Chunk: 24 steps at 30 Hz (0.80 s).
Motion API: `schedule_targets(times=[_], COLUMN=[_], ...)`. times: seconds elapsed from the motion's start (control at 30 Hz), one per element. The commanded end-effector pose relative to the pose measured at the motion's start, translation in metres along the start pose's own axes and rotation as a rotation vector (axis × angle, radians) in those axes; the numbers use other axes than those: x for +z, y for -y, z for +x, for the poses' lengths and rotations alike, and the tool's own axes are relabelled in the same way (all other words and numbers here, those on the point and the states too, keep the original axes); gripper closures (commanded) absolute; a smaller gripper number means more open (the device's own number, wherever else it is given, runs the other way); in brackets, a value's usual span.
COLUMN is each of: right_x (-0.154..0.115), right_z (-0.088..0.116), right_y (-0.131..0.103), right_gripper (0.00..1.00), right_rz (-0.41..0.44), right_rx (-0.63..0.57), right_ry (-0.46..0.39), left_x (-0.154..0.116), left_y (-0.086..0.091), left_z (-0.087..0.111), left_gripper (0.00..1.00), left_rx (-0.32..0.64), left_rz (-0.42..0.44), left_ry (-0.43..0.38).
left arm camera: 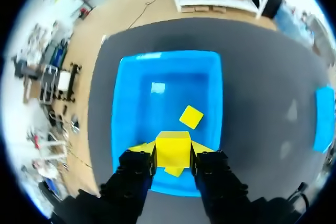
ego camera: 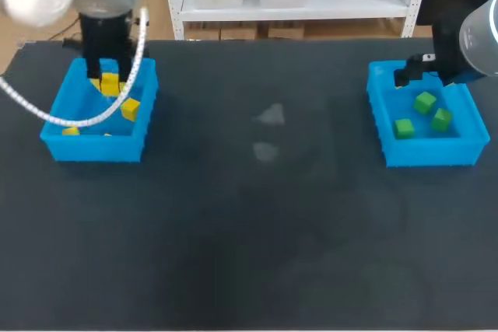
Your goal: Put the green cubes in the right bin and the yellow cubes in the left bin.
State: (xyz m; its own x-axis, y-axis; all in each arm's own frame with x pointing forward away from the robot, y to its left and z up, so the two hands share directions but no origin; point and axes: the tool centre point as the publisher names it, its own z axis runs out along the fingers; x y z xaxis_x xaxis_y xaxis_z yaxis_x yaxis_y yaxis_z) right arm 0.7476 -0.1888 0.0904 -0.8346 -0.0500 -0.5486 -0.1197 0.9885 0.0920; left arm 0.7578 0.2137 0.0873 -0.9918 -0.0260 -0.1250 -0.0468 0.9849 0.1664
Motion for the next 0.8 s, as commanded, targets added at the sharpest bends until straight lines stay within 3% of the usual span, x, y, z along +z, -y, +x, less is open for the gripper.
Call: schedule_targets(times=[0.03, 0.07, 0.1, 0.27, 0.33, 0.37, 0.8], right_x=[0.0, 0.0, 0.0, 0.0, 0.0, 0.0, 0.0], right_z=[0.001, 0.001, 0.001, 0.001, 0.001, 0.001, 0.001], right_y=[0.0, 0.0, 0.0, 0.0, 0.0, 0.0, 0.0], right_gripper=[0.0, 0.0, 0.0, 0.0, 0.0, 0.0, 0.0], right_rz=[0.003, 0.003, 0.003, 0.003, 0.003, 0.003, 0.003], right_rx=[0.001, 0.001, 0.001, 0.001, 0.001, 0.001, 0.001], right_ry=[0.005, 0.005, 0.005, 0.005, 0.005, 0.005, 0.005], left_x=[-0.001, -0.001, -0.002, -0.011, -0.017, -0.018, -0.018], left_y=[-0.011, -0.011, -0.01, -0.007, -0.005, -0.003, -0.003], left_z=[0.022, 0.02, 0.019, 0.014, 0.013, 0.011, 0.011], left_gripper=[0.74, 0.54, 0.0, 0.0, 0.0, 0.0, 0.0], left_rx=[-0.092, -0.095, -0.101, -0.105, -0.13, -0.145, -0.145], left_rz=[0.108, 0.106, 0.107, 0.098, 0.159, 0.197, 0.197], left_ry=[0.541, 0.542, 0.559, 0.634, 0.663, 0.657, 0.657])
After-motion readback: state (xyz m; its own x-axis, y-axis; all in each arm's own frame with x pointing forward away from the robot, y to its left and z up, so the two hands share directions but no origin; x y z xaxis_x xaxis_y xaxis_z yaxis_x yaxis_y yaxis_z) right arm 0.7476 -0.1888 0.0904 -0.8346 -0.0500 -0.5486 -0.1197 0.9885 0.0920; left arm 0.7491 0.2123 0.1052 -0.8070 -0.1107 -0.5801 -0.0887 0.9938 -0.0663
